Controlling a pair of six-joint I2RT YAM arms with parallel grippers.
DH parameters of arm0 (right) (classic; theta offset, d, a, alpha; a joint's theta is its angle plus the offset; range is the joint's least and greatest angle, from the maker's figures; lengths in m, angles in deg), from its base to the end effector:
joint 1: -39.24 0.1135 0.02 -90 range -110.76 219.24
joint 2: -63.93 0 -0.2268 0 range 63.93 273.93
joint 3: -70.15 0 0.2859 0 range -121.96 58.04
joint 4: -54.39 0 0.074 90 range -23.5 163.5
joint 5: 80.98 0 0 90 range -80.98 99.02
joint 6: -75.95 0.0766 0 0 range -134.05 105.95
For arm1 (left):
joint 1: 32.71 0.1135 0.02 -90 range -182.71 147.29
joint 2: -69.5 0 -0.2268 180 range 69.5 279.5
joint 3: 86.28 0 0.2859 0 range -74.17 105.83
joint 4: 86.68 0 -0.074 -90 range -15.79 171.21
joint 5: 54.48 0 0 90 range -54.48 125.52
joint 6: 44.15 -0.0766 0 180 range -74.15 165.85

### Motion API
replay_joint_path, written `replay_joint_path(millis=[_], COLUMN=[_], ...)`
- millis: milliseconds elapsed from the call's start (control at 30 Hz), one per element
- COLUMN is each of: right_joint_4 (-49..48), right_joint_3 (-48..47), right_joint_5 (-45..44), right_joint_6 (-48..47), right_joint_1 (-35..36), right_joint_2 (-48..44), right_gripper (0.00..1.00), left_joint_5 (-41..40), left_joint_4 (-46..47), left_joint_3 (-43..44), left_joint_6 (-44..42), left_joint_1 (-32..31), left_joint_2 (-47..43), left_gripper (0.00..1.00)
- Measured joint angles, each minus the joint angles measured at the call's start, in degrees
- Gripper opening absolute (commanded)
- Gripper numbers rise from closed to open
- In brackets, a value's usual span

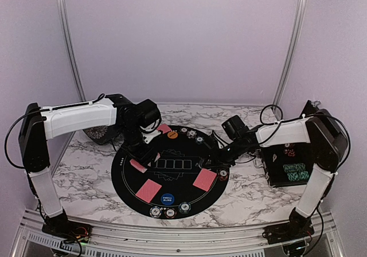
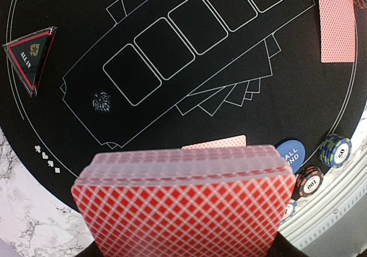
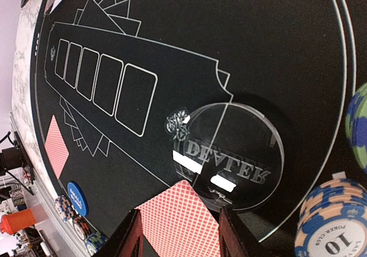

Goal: Distribute texas hold em gaming equipment
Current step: Adjust the dealer button in the dealer area.

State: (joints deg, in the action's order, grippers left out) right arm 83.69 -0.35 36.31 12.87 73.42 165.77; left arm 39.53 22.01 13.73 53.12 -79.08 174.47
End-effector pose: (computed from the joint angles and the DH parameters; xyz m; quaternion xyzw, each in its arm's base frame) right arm 0.2949 0.2427 0.0629 -0.1192 0.9344 0.3217 0.0961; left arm 0.2715 -0.2926 0.1618 0.3360 0.9336 -0.0849 0.0909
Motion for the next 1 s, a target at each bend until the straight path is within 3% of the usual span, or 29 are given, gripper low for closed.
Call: replay_joint_path(millis=[1000], right_joint_4=[0.55], right_joint_3=[-3.32], right_joint_5=[0.02], right_joint_6=[-0.44], right_joint_1=[0.13], right_joint_2=[3.21], right_gripper=[0.43], left_joint_5=[0.0], left_joint_4=[0.0], left_joint_3=[-0.39], left_joint_6=[-0.02], left_joint_1=[0.61], left_joint_2=[0.0], left_gripper=[0.57])
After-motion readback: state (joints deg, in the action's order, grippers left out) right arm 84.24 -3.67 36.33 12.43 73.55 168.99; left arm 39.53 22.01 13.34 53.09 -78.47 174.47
